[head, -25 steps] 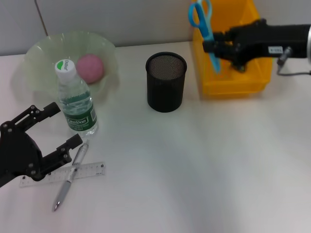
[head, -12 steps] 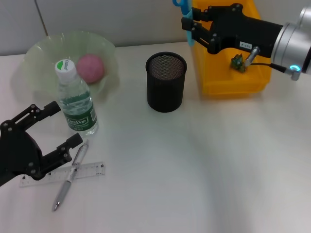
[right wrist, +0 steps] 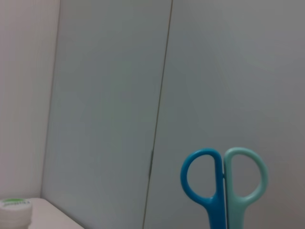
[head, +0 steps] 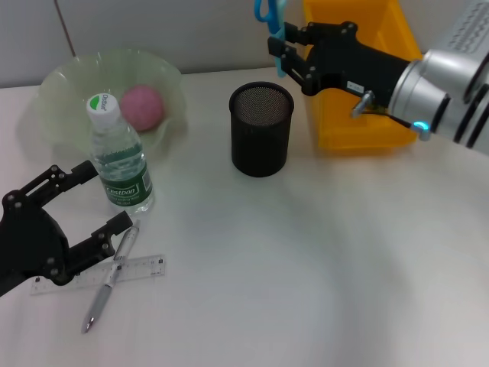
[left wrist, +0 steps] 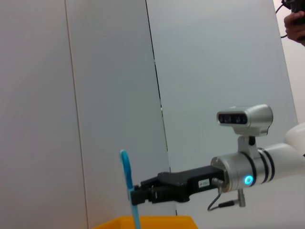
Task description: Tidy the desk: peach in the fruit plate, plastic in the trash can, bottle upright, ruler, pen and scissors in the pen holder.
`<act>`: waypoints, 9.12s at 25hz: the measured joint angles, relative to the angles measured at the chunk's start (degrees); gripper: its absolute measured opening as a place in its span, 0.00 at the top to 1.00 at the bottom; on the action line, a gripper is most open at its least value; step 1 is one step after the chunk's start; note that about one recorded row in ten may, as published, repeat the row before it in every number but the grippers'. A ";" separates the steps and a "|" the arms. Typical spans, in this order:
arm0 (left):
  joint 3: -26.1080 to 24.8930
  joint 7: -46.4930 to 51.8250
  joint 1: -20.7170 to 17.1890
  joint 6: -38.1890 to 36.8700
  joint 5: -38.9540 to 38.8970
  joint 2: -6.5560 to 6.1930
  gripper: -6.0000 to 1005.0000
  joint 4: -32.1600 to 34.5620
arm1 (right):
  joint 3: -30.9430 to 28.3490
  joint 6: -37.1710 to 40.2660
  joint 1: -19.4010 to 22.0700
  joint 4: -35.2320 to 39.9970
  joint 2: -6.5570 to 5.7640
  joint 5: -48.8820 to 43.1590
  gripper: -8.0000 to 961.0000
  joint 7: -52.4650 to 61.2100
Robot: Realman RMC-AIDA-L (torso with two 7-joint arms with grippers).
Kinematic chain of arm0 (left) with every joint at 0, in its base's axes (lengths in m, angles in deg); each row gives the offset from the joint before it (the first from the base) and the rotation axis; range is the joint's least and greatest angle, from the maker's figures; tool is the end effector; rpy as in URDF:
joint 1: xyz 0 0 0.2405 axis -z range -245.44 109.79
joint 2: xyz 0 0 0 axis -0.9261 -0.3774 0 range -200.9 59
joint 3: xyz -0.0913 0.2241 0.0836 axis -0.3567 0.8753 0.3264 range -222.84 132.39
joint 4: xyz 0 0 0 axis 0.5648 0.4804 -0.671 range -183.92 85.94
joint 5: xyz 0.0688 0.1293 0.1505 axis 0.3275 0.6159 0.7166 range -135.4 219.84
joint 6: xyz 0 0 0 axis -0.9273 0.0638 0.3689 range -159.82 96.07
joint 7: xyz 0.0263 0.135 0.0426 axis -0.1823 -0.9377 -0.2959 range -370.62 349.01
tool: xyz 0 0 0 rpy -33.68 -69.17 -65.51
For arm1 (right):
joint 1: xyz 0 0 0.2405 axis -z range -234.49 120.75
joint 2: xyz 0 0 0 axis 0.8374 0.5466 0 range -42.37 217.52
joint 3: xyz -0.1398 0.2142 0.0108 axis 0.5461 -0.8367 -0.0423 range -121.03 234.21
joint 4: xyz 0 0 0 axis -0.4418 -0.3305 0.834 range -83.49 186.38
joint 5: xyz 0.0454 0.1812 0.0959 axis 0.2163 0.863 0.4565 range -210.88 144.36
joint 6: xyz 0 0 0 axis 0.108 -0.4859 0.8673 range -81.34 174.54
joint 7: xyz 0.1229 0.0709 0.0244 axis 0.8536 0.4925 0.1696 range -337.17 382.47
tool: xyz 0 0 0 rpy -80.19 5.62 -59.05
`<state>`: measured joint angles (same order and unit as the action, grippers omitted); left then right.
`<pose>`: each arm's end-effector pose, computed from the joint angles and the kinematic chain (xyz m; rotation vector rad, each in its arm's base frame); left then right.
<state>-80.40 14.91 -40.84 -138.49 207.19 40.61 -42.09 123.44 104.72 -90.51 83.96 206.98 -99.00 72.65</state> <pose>-0.2986 0.2572 0.0130 -2.3522 -0.0513 -1.0827 0.2065 0.4066 -0.0124 -2.2539 0.2091 0.7831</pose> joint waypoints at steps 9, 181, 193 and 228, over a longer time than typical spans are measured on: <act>0.00 -0.05 -0.27 -0.72 -0.01 0.00 0.24 0.22 | 0.22 -2.24 -4.98 -9.21 0.15 2.49 0.67 -3.98; 104.76 56.36 8.57 24.79 -28.04 7.08 0.38 45.83 | -18.52 41.41 14.66 18.09 -0.22 -52.48 0.29 30.42; 105.91 56.34 9.76 25.60 -26.51 7.27 0.47 45.83 | -18.51 40.97 14.65 17.78 -0.22 -52.48 0.29 30.42; 95.61 54.04 2.90 5.22 -61.81 7.06 0.61 62.02 | -21.23 40.05 15.03 17.50 -0.31 -52.54 0.29 30.25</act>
<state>15.21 68.96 -37.94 -133.27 145.38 47.68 19.93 102.21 144.77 -75.48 101.46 206.67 -151.54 102.89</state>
